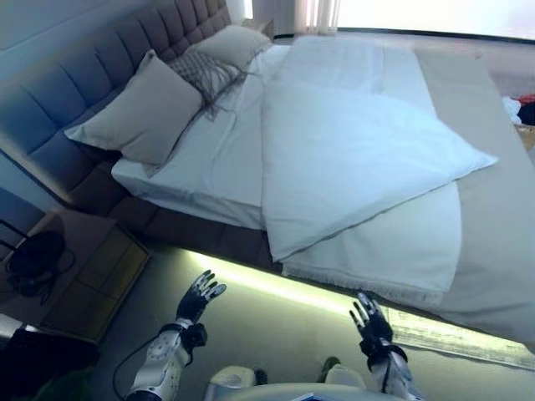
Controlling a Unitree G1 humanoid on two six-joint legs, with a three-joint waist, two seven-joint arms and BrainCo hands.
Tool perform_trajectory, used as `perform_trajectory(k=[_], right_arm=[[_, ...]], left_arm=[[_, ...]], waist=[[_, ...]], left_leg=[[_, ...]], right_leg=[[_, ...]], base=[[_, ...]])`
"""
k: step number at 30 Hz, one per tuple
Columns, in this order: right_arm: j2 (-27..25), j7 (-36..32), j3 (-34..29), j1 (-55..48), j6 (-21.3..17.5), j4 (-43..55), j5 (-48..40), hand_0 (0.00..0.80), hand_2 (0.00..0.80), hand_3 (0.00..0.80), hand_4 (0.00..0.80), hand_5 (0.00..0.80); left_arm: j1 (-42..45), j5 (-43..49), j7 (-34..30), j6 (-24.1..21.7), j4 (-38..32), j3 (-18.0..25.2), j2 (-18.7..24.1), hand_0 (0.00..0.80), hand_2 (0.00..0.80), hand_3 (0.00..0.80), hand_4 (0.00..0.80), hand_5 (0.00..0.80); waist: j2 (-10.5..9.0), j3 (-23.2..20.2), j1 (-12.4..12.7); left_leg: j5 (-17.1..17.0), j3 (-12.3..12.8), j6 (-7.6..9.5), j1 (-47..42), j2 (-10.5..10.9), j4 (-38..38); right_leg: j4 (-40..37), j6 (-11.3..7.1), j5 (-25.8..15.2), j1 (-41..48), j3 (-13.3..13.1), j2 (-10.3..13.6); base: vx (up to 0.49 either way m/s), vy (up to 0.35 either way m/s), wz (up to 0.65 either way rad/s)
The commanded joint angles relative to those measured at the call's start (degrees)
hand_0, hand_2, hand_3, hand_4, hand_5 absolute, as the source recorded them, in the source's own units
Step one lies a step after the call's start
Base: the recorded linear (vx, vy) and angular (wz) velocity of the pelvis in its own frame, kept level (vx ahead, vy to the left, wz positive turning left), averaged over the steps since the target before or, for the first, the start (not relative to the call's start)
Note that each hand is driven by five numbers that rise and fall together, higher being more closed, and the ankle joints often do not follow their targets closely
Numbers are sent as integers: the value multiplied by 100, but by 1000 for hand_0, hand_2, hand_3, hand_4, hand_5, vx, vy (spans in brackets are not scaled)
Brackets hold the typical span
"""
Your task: Make the bed neatly
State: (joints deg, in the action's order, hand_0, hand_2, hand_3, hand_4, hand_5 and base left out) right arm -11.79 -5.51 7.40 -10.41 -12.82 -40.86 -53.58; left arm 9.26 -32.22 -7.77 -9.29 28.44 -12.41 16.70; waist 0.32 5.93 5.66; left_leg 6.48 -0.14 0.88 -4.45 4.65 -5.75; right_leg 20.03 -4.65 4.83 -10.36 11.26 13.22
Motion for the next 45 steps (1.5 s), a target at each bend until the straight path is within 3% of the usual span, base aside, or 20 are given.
perform_trajectory(k=[1,3,6,9,12,16,21,24,30,34,35,38,40,41,42,45], right_arm=[[221,-209,-35,125,-215,126,-58,0,0,0,0,0],[203,-275,-2,74,-257,209,-82,0,0,0,0,0],[50,-295,-1,85,-246,198,-53,0,0,0,0,0],[-129,-276,-10,157,-271,167,-140,0,0,0,0,0],[-258,-243,-53,163,-203,212,-239,0,0,0,0,0],[-189,-89,118,197,-119,500,-231,0,0,0,0,0],[-128,71,252,127,16,743,-58,0,0,0,0,0],[-111,84,240,3,146,857,124,0,0,0,0,0],[-139,18,216,-227,318,877,247,0,0,0,0,0],[-193,-46,196,-279,359,890,384,0,0,0,0,0],[-209,-28,225,-228,327,865,390,0,0,0,0,0],[-75,136,230,-259,329,838,480,0,0,0,0,0],[119,173,162,-387,460,1013,466,0,0,0,0,0],[206,189,236,-513,400,1148,547,0,0,0,0,0],[292,187,283,-632,295,1267,638,0,0,0,0,0],[407,352,411,-803,139,1487,581,0,0,0,0,0]], left_arm=[[-91,-66,-108,-238,-334,291,94,0,0,0,0,0],[-32,-182,-281,-194,-400,317,86,0,0,0,0,0],[-27,-201,-287,-279,-508,151,51,0,0,0,0,0],[-69,-272,-201,-280,-617,-7,-20,0,0,0,0,0],[-56,-299,-117,-276,-699,-164,-59,0,0,0,0,0],[-61,-241,44,-379,-760,-175,-65,0,0,0,0,0],[-38,-200,100,-402,-609,-18,-173,0,0,0,0,0],[69,-217,136,-347,-552,61,-223,0,0,0,0,0],[348,-257,6,-188,-450,219,-252,0,0,0,0,0],[426,-329,-49,-98,-425,274,-240,0,0,0,0,0],[406,-342,-161,-108,-360,312,-228,0,0,0,0,0],[437,-155,-255,-27,-366,372,-123,0,0,0,0,0],[429,7,-310,-16,-533,342,-55,0,0,0,0,0],[458,13,-324,22,-701,326,-34,0,0,0,0,0],[521,48,-344,59,-805,305,-5,0,0,0,0,0],[458,270,-328,-60,-636,155,98,0,0,0,0,0]], waist=[[-350,29,5],[-342,11,-25],[-348,-24,-45],[-377,12,-61],[-373,85,-50],[-306,225,113],[-1,191,376],[168,164,416],[424,140,426],[523,182,461],[498,202,492],[408,156,560],[243,56,609],[141,-7,657],[120,-88,682],[131,-252,647]], left_leg=[[444,38,392,-156,341,-984],[-7,71,210,-26,136,-1385],[-536,94,8,283,65,-2136],[-832,244,-115,717,134,-3256],[-1176,342,-227,1319,-50,-3626],[-1509,243,-308,1552,-462,-2364],[-2320,-193,-680,1631,-852,-196],[-2708,-139,-846,1693,-1168,428],[-2739,-35,-922,1577,-1398,723],[-2442,-37,-847,1632,-1293,457],[-2066,-54,-736,1749,-1149,170],[-1644,30,-499,1688,-857,-59],[-1400,208,-246,1734,-593,-354],[-1270,265,-35,1686,-374,-348],[-1175,288,155,1567,-197,-297],[-1011,312,393,1324,17,-238]], right_leg=[[-1654,-572,-1997,-104,-54,88],[-1462,-444,-1726,12,3,-68],[-1416,-208,-1389,198,132,-320],[-1352,64,-1084,376,279,-417],[-1353,252,-891,596,339,-585],[-1359,285,-649,823,318,-862],[-1482,303,-302,1252,149,-1182],[-1299,365,-15,1422,72,-1229],[-605,403,519,1515,142,-1077],[-68,382,826,1462,191,-825],[107,325,865,1412,212,-628],[564,-3,981,1492,199,-51],[828,-255,661,1678,114,314],[1307,-314,349,1673,56,603],[1910,-340,-70,1598,-72,729],[2867,-331,-707,1207,-252,809]], base=[[415,-395,11],[290,-332,21],[230,-294,17],[176,-249,31],[142,-191,21],[156,-89,-7],[295,88,-22],[364,166,-15],[396,205,-26],[396,286,-5],[394,332,-3],[462,338,-27],[455,277,-9],[463,341,13],[458,361,18],[347,262,23]])
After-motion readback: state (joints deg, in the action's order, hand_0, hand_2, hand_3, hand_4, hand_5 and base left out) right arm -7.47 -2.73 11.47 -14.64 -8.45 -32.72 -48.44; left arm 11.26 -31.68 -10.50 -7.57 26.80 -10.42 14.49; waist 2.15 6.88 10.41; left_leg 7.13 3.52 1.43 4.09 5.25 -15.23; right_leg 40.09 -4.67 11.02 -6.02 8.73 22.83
